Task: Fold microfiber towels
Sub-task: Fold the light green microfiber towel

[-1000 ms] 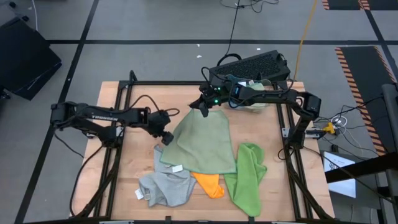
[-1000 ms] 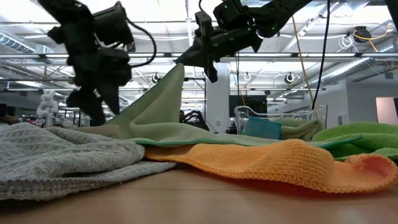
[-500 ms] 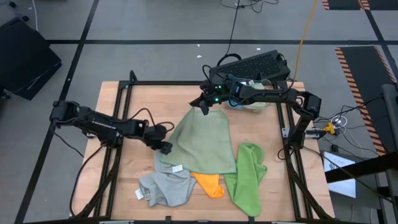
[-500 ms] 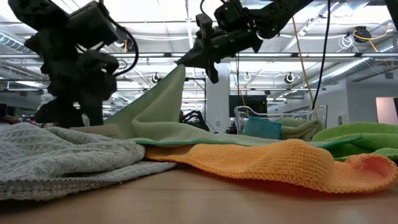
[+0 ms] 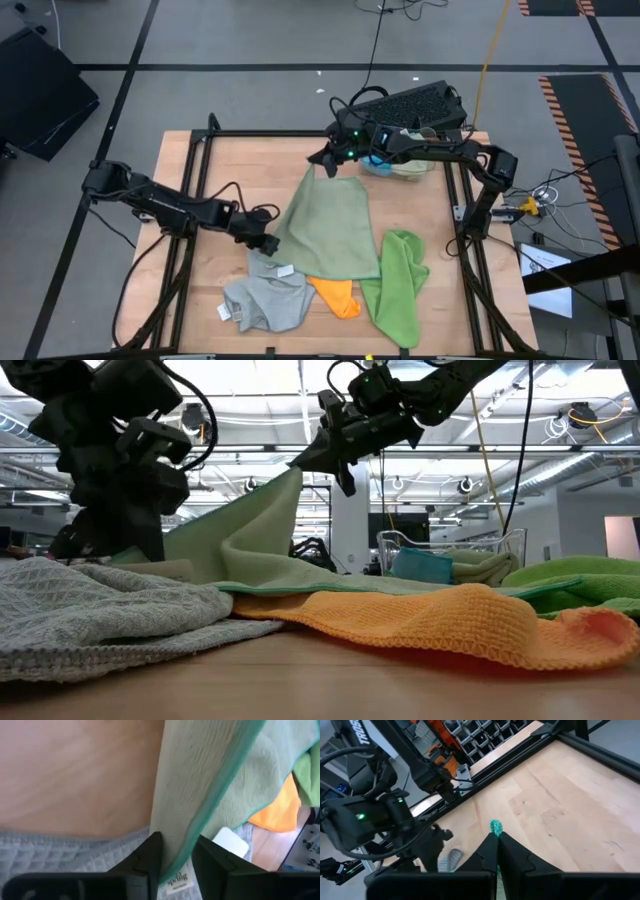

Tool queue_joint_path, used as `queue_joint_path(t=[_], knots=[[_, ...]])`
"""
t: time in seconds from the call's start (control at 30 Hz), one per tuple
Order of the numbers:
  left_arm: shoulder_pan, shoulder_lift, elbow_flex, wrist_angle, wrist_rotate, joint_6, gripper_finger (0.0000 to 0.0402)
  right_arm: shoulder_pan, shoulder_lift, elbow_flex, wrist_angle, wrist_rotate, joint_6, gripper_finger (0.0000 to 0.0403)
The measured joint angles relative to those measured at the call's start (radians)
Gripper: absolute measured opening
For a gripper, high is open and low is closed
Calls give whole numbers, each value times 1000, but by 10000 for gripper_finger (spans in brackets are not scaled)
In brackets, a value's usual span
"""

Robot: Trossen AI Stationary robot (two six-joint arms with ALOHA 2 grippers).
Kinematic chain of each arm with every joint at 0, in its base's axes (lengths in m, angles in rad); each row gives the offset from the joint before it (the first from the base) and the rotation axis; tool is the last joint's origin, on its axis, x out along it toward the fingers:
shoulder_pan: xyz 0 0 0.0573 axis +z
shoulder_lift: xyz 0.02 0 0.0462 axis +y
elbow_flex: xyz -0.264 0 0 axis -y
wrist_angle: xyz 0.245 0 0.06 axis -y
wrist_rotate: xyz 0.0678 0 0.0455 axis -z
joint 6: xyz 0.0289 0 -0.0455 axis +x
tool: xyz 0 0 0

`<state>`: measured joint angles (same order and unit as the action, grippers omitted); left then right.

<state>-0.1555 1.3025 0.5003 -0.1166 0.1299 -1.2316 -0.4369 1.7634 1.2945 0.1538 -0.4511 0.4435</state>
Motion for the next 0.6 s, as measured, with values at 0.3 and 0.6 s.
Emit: queue_joint_path(t=[0.3,0.6], knots=[[-35,0,0,-30,-60,-31,93,-22,0,0,0,0,-2,0],[-37,0,0,-37,-95,-47,92,-48,0,0,0,0,-3,0]])
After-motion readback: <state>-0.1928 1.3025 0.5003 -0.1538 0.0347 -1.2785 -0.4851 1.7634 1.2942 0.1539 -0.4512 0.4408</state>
